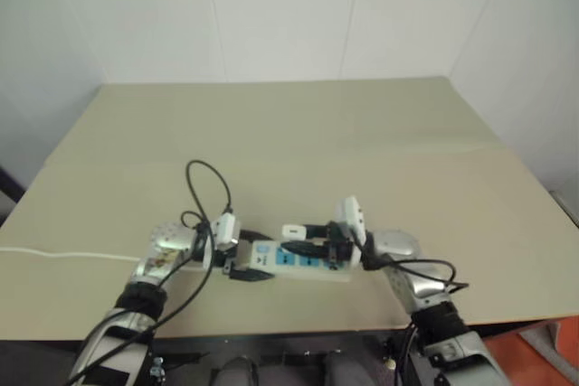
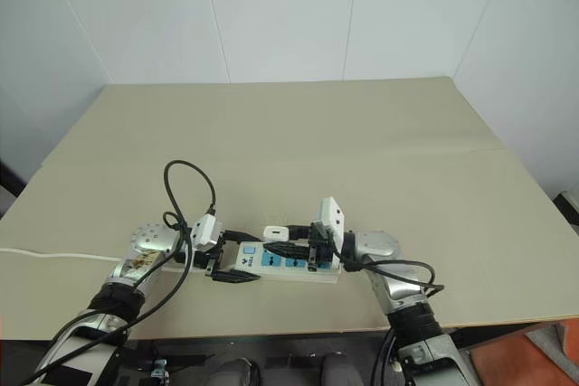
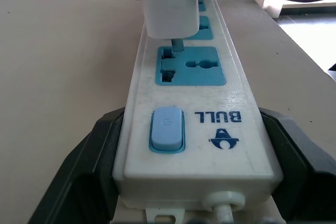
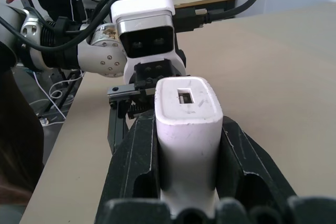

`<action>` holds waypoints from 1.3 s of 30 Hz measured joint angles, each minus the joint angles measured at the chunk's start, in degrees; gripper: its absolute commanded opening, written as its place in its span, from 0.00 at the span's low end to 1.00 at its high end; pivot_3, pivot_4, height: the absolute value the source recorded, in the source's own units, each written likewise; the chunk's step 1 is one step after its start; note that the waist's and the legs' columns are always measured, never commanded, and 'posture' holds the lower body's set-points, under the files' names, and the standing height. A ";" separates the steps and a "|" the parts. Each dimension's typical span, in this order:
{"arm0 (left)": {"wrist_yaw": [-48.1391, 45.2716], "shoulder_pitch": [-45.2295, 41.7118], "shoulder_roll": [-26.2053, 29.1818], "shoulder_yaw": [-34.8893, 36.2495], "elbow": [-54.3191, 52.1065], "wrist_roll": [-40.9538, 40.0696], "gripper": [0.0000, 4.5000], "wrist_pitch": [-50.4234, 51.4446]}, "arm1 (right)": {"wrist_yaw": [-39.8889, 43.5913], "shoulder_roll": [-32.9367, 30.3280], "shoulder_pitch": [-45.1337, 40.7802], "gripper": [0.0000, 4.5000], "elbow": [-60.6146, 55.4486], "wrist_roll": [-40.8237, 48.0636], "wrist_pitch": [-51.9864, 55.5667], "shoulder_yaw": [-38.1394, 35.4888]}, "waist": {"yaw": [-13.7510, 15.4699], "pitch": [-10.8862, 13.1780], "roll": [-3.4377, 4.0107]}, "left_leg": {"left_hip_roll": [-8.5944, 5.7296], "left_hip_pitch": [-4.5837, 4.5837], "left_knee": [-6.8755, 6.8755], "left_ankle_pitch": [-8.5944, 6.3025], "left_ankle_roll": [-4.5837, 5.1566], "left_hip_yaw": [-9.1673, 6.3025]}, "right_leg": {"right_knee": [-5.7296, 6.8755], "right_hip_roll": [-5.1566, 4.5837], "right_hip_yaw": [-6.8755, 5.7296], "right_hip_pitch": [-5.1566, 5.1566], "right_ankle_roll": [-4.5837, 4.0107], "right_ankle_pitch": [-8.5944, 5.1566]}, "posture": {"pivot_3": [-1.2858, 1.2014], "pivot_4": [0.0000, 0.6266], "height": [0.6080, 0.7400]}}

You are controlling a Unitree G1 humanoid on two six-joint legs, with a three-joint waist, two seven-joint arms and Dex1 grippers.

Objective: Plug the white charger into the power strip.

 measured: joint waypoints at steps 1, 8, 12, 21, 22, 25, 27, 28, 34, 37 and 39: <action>0.01 0.00 0.00 -0.05 -0.01 0.00 0.73 0.00 | -0.11 0.31 -0.15 0.24 0.18 -0.11 -0.14 0.03 | 0.01 0.00 0.00 | 0.00 0.00 0.00 0.00 0.00 0.00 | 0.00 0.00 0.00 0.00 0.00 0.00 | 0.52 0.24 1.00; 0.13 0.08 0.03 -0.12 -0.09 0.00 0.73 0.04 | -0.08 0.64 -0.27 0.24 1.21 -1.41 -1.17 0.70 | 0.00 0.00 0.00 | 0.00 0.02 0.00 0.00 0.00 0.00 | 0.00 0.00 0.01 0.01 0.00 0.00 | 0.52 0.24 1.00; 0.24 0.22 0.09 -0.12 -0.26 0.00 0.73 0.13 | 0.04 0.64 -0.43 0.24 1.21 -1.97 -1.37 1.24 | -0.01 -0.01 -0.01 | 0.00 0.04 -0.01 0.00 0.00 0.01 | 0.00 0.00 0.01 0.03 0.00 0.00 | 0.52 0.24 1.00; 0.66 0.61 0.28 -0.20 -0.61 0.02 0.73 0.32 | -0.30 0.88 -0.68 0.24 1.36 -3.66 -2.34 2.30 | -0.11 -0.01 -0.01 | 0.01 0.32 -0.06 -0.01 0.00 0.03 | -0.05 0.00 0.03 0.30 -0.02 -0.03 | 0.52 0.24 1.00; 0.77 0.70 0.36 -0.20 -0.75 0.02 0.73 0.33 | -0.41 0.84 -0.90 0.24 1.93 -4.26 -2.41 2.44 | -0.15 -0.01 -0.02 | 0.01 0.35 -0.07 -0.01 0.00 0.03 | -0.04 0.00 0.03 0.32 -0.03 -0.03 | 0.52 0.24 1.00; 1.10 0.92 0.52 -0.26 -1.25 0.04 0.73 0.57 | -0.94 0.92 -1.41 0.24 3.52 -5.47 -3.18 2.81 | -0.17 -0.02 -0.04 | 0.01 0.40 -0.07 -0.01 -0.01 0.03 | -0.05 0.00 0.03 0.37 -0.03 -0.03 | 0.52 0.24 1.00; 1.29 0.97 0.52 -0.28 -1.32 0.04 0.73 0.91 | -0.80 0.91 -1.78 0.24 4.19 -5.51 -3.53 2.86 | -0.16 -0.02 -0.05 | 0.02 0.45 -0.07 -0.01 -0.01 0.03 | -0.05 0.00 0.03 0.43 -0.03 -0.04 | 0.52 0.24 1.00; 1.37 0.99 0.52 -0.30 -1.33 0.04 0.73 0.96 | -0.76 0.91 -1.83 0.24 4.42 -5.51 -3.72 2.87 | -0.16 -0.02 -0.05 | 0.02 0.48 -0.07 -0.01 -0.01 0.03 | -0.05 0.00 0.03 0.46 -0.03 -0.04 | 0.52 0.24 1.00; 1.71 0.96 0.53 -0.49 -1.31 0.04 0.73 1.01 | -0.06 0.72 -2.35 0.24 5.55 -5.48 -4.25 2.93 | -0.13 -0.03 -0.05 | 0.02 0.61 -0.08 -0.01 -0.01 0.03 | -0.08 0.00 0.03 0.61 -0.03 -0.04 | 0.52 0.24 1.00; 1.79 0.63 0.53 -0.63 -1.30 0.04 0.73 0.99 | 0.51 -0.03 -2.47 0.24 5.32 -5.39 -4.10 3.04 | -0.05 -0.03 -0.06 | 0.01 0.60 -0.09 -0.01 -0.01 0.03 | -0.12 -0.01 0.03 0.62 -0.03 -0.05 | 0.52 0.24 1.00; 1.80 0.51 0.51 -0.82 -1.30 0.04 0.73 0.94 | 1.12 -0.61 -2.55 0.24 5.15 -5.31 -3.97 3.31 | 0.05 -0.03 -0.06 | 0.01 0.59 -0.10 -0.01 -0.01 0.03 | -0.14 -0.01 0.02 0.62 -0.02 -0.05 | 0.52 0.24 1.00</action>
